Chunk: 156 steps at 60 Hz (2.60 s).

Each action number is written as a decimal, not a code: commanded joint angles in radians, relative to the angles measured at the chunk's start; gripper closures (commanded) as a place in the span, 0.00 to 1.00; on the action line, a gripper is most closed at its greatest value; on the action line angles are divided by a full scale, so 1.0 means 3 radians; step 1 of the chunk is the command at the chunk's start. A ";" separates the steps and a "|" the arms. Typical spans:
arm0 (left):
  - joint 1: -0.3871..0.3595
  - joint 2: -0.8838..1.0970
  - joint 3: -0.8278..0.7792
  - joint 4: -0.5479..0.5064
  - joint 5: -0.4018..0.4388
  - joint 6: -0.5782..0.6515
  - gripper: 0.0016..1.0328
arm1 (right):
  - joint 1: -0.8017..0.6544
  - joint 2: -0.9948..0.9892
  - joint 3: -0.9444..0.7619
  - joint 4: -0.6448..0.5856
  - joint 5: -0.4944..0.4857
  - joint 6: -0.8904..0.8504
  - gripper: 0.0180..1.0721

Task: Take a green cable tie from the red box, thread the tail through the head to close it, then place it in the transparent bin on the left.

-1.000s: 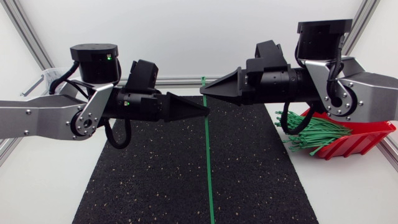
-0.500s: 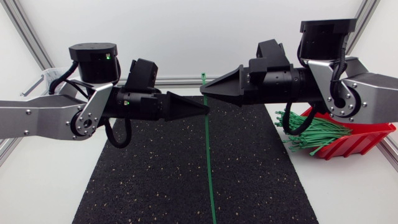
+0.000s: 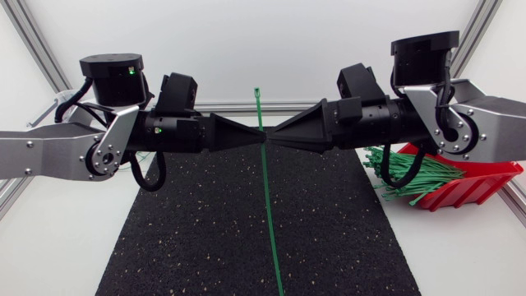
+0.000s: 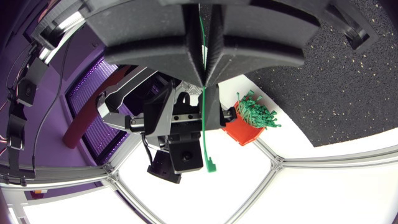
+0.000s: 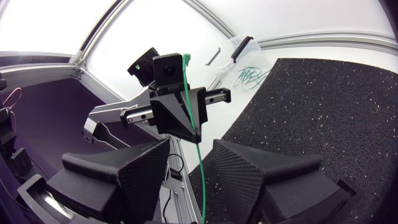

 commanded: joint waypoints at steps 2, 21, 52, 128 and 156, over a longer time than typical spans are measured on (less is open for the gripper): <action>0.0056 -0.0107 0.0133 0.0050 0.0007 -0.0108 0.96 | 0.0110 0.0114 -0.0027 -0.0148 -0.0046 -0.0234 0.47; 0.0092 -0.0133 0.0184 0.0040 0.0037 -0.0175 0.96 | 0.0182 0.0252 -0.0022 -0.0189 0.0000 -0.0464 0.55; 0.0051 -0.0092 0.0112 0.0029 0.0063 -0.0170 0.96 | 0.0136 0.0150 -0.0012 -0.0117 0.0031 -0.0464 0.71; -0.0036 -0.0082 0.0087 0.0024 0.0037 -0.0113 0.61 | 0.0151 -0.0106 -0.0099 -0.0061 0.0179 -0.0433 0.95; 0.0102 -0.0036 0.0496 -0.0196 0.0058 -0.0134 0.50 | 0.0177 -0.0096 -0.0109 -0.0056 0.0179 -0.0418 0.95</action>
